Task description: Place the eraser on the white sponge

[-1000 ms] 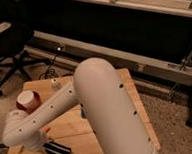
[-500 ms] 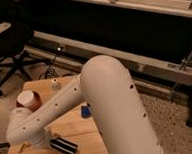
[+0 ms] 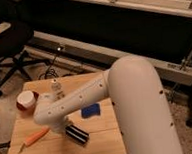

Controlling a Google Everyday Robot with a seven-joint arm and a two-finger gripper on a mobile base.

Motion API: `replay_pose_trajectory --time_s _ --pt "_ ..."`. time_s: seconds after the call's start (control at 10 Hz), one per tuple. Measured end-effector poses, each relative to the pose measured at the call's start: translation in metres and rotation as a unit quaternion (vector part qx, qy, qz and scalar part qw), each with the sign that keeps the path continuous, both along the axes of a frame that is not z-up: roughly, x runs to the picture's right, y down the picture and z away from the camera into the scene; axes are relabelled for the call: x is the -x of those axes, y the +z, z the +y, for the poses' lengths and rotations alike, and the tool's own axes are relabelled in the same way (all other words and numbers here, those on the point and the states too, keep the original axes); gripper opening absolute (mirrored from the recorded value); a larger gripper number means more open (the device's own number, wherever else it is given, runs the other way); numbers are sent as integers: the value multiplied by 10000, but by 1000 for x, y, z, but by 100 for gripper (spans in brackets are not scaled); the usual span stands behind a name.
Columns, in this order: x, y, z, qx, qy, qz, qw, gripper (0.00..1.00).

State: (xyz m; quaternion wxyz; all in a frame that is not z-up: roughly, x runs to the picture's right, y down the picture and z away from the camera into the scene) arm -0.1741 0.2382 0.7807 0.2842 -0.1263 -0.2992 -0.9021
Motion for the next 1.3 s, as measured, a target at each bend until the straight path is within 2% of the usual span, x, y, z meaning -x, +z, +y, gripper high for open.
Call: replay_pose_trajectory --time_s 0.2,0.4,0.7,1.0,1.1,1.3 --pt "-24 12 -24 -43 200 36 9998 0" --pt "-49 21 -49 78 215 139 9996 0" --pt "-73 23 -87 261 96 364 9989 0" --pt "-87 36 -110 410 210 459 9979 1" --pt "-89 44 -113 451 308 443 9975 6" --pt "-82 60 -112 510 523 337 9968 28"
